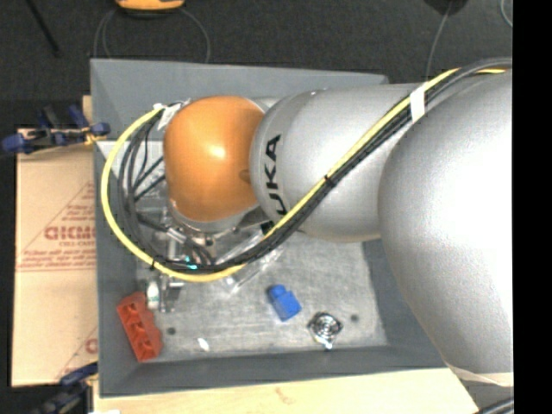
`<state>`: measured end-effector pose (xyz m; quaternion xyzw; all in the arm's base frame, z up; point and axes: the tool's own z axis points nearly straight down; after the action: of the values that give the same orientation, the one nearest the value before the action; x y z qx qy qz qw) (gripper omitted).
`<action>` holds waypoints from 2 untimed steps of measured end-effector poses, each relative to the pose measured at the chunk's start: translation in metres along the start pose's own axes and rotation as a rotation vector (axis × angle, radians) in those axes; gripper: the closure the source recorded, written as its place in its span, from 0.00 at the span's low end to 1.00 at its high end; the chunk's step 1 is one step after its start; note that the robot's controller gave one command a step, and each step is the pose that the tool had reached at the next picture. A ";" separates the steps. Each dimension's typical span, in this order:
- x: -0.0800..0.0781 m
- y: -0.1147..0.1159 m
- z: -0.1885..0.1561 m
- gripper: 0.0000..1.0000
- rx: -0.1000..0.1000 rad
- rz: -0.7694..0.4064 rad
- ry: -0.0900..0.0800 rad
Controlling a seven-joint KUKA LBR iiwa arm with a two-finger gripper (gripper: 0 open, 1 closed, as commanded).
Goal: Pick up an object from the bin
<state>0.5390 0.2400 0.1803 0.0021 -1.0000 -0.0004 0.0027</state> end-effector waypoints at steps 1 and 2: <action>-0.037 -0.007 0.105 0.00 0.002 -0.202 -0.007; -0.037 -0.006 0.102 1.00 0.000 -0.198 -0.008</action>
Offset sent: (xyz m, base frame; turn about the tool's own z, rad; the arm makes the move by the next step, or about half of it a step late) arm 0.0352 -0.0051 -0.1034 -0.2031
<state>0.5759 0.2341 0.0781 0.1012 -0.9949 -0.0008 -0.0013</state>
